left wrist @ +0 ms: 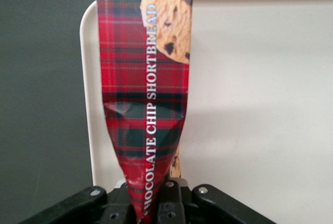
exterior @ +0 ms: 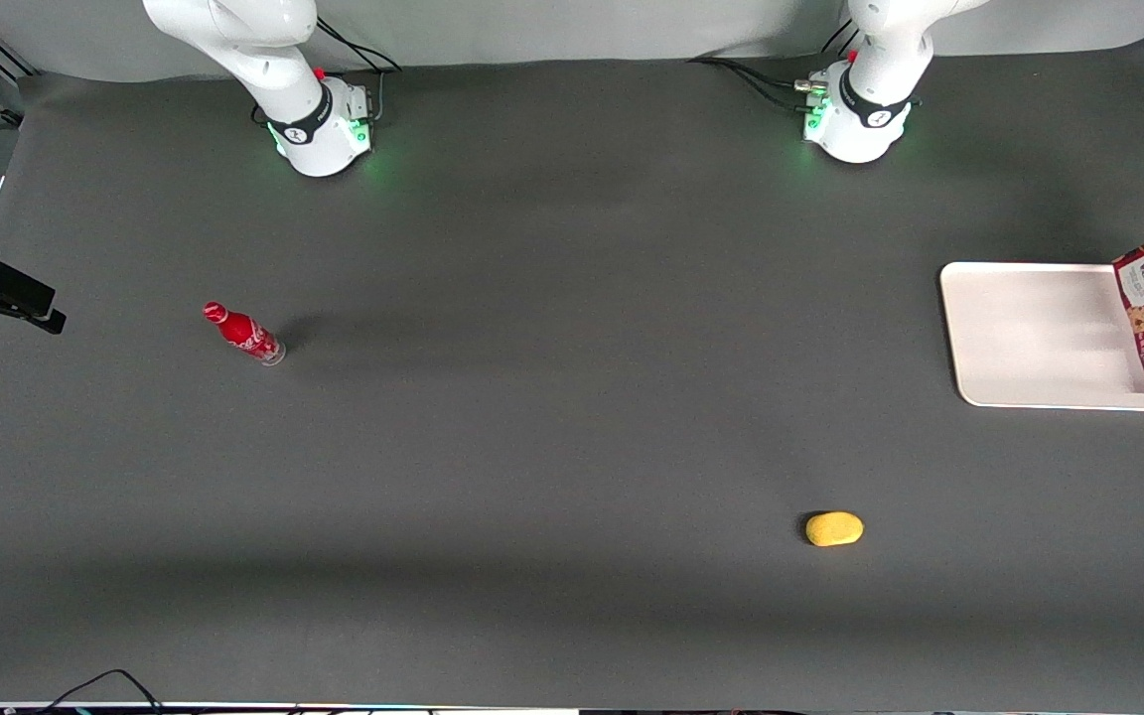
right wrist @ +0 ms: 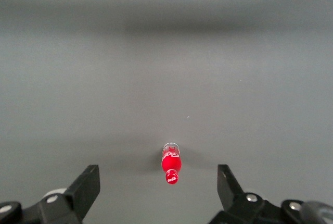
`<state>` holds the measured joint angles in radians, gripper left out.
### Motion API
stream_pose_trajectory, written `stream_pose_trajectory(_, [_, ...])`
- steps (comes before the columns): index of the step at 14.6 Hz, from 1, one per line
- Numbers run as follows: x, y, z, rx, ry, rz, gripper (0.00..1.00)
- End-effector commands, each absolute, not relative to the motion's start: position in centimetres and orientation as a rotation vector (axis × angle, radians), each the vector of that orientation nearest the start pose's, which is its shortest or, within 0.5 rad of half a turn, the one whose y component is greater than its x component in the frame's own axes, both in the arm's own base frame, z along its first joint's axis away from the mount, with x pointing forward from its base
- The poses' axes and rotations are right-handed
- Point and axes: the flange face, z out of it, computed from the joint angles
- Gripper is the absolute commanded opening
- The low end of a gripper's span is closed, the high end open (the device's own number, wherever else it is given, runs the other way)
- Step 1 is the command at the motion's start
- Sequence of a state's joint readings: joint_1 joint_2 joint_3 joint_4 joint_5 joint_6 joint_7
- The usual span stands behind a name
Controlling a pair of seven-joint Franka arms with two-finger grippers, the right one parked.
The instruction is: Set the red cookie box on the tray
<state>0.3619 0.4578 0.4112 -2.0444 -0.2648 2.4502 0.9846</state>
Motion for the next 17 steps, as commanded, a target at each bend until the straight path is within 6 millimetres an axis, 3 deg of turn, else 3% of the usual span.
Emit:
stream_pose_trajectory(1, [43.5, 42.2, 23.0, -3.108, 0.088, -0.021, 0.0])
stream_pose_trajectory(12, [44.5, 43.0, 21.4, -3.119, 0.1, -0.054, 0.02])
stream_pose_trajectory(13, [44.5, 43.0, 21.5, -3.118, 0.1, -0.056, 0.32])
stream_pose_trajectory(14, [44.8, 43.1, 21.8, -3.122, 0.091, -0.06, 0.75])
stream_pose_trajectory(15, [45.5, 43.4, 22.7, -3.121, 0.086, -0.079, 1.0])
stream_pose_trajectory(17, [45.6, 43.4, 23.2, -3.132, 0.029, -0.098, 1.0])
